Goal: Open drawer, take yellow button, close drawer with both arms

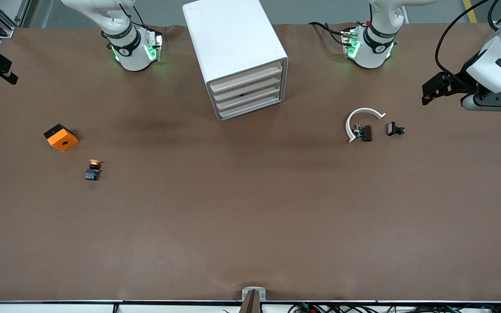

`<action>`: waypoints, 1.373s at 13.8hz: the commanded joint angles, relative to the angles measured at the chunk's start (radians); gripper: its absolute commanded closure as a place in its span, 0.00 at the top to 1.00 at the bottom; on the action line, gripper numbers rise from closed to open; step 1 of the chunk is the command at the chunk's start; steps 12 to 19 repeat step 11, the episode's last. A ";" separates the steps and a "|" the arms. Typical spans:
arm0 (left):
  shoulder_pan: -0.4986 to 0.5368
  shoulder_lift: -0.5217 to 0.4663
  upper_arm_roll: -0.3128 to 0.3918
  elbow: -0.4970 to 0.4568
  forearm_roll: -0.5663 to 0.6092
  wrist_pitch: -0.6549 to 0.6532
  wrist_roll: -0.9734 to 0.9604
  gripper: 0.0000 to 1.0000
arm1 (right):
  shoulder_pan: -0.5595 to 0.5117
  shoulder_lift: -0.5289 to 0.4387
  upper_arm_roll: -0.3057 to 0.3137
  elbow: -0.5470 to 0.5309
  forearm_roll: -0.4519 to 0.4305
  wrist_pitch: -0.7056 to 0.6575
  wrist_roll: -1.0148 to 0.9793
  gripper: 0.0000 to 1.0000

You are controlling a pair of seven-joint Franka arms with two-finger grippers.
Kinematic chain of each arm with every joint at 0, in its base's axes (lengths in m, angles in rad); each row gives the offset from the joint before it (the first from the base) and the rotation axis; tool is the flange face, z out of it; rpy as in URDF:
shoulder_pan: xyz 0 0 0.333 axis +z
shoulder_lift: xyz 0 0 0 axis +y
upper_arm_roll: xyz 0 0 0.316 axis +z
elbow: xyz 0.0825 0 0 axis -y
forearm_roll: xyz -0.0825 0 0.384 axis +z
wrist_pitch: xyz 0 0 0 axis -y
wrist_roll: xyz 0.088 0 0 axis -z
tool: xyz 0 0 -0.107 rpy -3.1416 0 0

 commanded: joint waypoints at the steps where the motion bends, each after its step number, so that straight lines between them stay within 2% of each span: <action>1: 0.013 -0.007 -0.005 0.010 0.007 -0.016 -0.014 1.00 | -0.002 -0.030 0.005 -0.027 0.011 0.009 0.021 1.00; 19: 0.013 -0.017 -0.015 0.011 0.010 -0.022 -0.028 1.00 | -0.002 -0.055 0.005 -0.061 0.011 0.026 0.020 1.00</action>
